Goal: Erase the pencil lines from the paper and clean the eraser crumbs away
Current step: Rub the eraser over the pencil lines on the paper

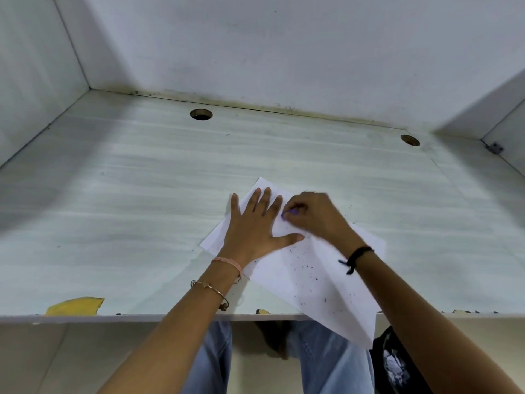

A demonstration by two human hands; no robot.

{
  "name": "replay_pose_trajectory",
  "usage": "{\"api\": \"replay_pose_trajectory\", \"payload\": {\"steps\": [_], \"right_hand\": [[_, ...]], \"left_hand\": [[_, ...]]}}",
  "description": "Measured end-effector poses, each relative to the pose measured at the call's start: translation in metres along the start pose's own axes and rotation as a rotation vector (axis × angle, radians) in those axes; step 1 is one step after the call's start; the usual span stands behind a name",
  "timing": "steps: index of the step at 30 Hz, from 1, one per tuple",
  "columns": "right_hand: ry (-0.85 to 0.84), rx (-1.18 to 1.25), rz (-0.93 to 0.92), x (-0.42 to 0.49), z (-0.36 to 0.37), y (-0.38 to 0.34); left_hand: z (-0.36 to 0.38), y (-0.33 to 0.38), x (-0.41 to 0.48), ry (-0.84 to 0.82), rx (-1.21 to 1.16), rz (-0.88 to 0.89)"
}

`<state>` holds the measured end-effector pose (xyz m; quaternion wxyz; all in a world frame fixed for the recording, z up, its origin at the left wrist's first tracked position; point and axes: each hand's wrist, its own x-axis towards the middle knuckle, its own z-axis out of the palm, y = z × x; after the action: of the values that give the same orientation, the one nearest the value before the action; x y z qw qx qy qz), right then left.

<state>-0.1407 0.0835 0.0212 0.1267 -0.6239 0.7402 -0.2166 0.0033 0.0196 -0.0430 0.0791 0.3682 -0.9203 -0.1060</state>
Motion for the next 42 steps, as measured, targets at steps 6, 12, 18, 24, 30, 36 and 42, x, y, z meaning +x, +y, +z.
{"api": "replay_pose_trajectory", "payload": {"steps": [6, 12, 18, 24, 30, 36, 42], "right_hand": [[0.096, -0.014, 0.151, 0.023, -0.018, 0.016], [0.100, 0.037, 0.141, 0.016, -0.001, 0.017], [0.108, 0.079, 0.139, 0.015, -0.009, 0.013], [0.164, 0.110, 0.164, 0.004, -0.003, 0.032], [0.162, 0.090, 0.105, 0.005, -0.003, 0.019], [0.220, 0.167, 0.182, 0.010, -0.002, 0.036], [0.248, 0.156, 0.100, 0.003, 0.000, 0.016]], "left_hand": [[-0.003, 0.000, -0.001, -0.014, -0.026, -0.006], [-0.004, 0.001, -0.001, -0.014, -0.014, -0.007], [-0.005, 0.001, -0.001, -0.015, -0.010, -0.008], [-0.006, 0.002, -0.002, -0.030, -0.017, -0.017], [-0.006, 0.002, -0.003, -0.029, -0.016, -0.016], [-0.008, 0.003, -0.003, -0.034, -0.010, -0.029], [-0.013, 0.000, -0.001, -0.032, -0.117, -0.023]]}}
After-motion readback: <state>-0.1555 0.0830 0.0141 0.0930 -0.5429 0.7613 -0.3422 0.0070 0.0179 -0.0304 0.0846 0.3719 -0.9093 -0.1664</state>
